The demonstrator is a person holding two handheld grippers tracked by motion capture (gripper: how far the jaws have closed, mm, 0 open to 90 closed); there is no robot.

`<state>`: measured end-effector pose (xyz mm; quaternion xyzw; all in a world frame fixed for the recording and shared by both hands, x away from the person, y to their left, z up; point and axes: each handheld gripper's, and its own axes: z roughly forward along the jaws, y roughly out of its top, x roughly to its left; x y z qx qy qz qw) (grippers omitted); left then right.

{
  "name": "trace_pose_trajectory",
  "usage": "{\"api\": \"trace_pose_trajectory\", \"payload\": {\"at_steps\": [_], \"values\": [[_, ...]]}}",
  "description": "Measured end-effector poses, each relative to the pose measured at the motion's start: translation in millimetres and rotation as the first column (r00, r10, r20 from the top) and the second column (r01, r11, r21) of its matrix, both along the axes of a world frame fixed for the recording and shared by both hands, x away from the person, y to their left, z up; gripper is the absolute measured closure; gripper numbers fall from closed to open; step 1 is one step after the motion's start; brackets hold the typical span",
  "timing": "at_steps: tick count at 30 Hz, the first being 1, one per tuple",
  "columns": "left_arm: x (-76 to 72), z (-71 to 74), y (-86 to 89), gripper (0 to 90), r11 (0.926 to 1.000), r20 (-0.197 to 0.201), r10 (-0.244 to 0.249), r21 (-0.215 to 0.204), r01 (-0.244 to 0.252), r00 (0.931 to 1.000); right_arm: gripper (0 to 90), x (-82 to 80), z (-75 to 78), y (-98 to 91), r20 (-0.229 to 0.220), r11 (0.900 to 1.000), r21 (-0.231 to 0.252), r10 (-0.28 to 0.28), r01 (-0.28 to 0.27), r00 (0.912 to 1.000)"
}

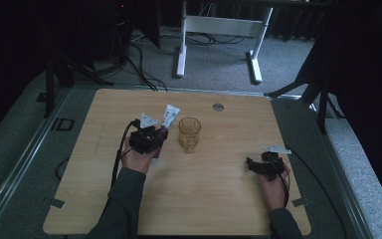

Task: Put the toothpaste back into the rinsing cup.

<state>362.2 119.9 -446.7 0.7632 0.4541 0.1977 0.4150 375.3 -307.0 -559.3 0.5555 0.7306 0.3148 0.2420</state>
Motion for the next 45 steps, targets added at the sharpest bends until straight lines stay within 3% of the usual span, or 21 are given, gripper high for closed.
{"api": "trace_pose_trajectory", "payload": {"at_steps": [45], "values": [[8.8,24.2,-2.2,73.4,0.997,0.062,0.006,-0.077,-0.002,0.9981,19.6,0.0,0.0,-0.1,0.0,1.0,0.0,0.001,-0.001,1.0]]}}
